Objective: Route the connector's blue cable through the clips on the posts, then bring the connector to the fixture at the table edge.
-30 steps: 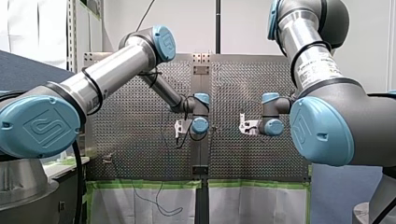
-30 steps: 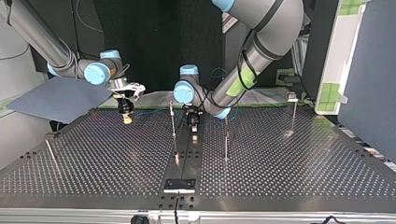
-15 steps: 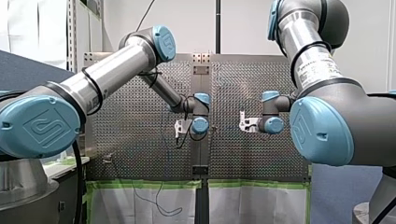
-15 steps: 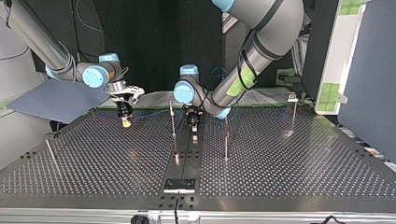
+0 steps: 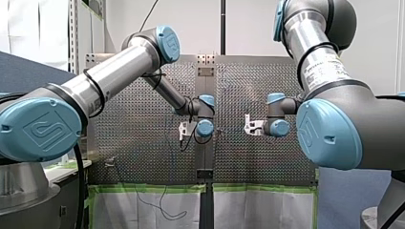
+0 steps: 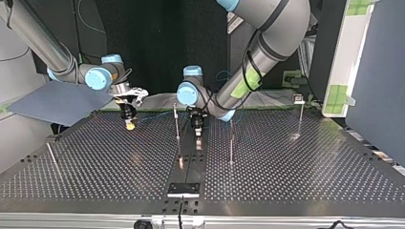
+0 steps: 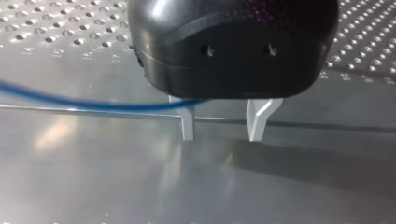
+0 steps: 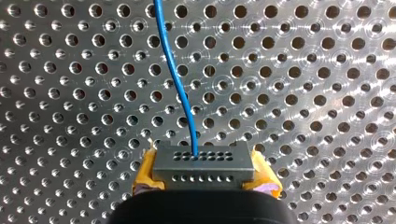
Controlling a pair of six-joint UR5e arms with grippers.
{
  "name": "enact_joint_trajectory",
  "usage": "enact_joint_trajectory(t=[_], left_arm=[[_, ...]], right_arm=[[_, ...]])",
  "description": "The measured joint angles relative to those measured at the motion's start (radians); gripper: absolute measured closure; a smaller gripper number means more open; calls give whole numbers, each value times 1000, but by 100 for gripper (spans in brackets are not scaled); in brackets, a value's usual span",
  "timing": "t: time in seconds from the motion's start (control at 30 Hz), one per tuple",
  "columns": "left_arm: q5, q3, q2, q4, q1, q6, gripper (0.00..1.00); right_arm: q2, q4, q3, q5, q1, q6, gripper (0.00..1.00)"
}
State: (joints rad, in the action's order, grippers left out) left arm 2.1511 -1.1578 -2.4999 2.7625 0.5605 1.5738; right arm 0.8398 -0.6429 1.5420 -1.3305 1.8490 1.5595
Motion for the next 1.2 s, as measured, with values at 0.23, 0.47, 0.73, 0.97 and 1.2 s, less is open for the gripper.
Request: enact_joint_trajectory(t=[0.23, 0.47, 0.73, 0.97, 1.2], left_arm=[[-27, 0, 0, 34, 1, -33, 0], [-23, -1, 1, 87, 6, -40, 0], [41, -43, 44, 119, 40, -46, 0], [52, -97, 98, 107, 44, -54, 0], [31, -163, 126, 123, 49, -54, 0]], right_arm=[[0, 5, 0, 2, 0, -1, 100], [-1, 9, 0, 2, 0, -1, 100], [-1, 15, 0, 2, 0, -1, 100], [-1, 19, 1, 2, 0, -1, 100], [-1, 32, 0, 1, 0, 0, 100]])
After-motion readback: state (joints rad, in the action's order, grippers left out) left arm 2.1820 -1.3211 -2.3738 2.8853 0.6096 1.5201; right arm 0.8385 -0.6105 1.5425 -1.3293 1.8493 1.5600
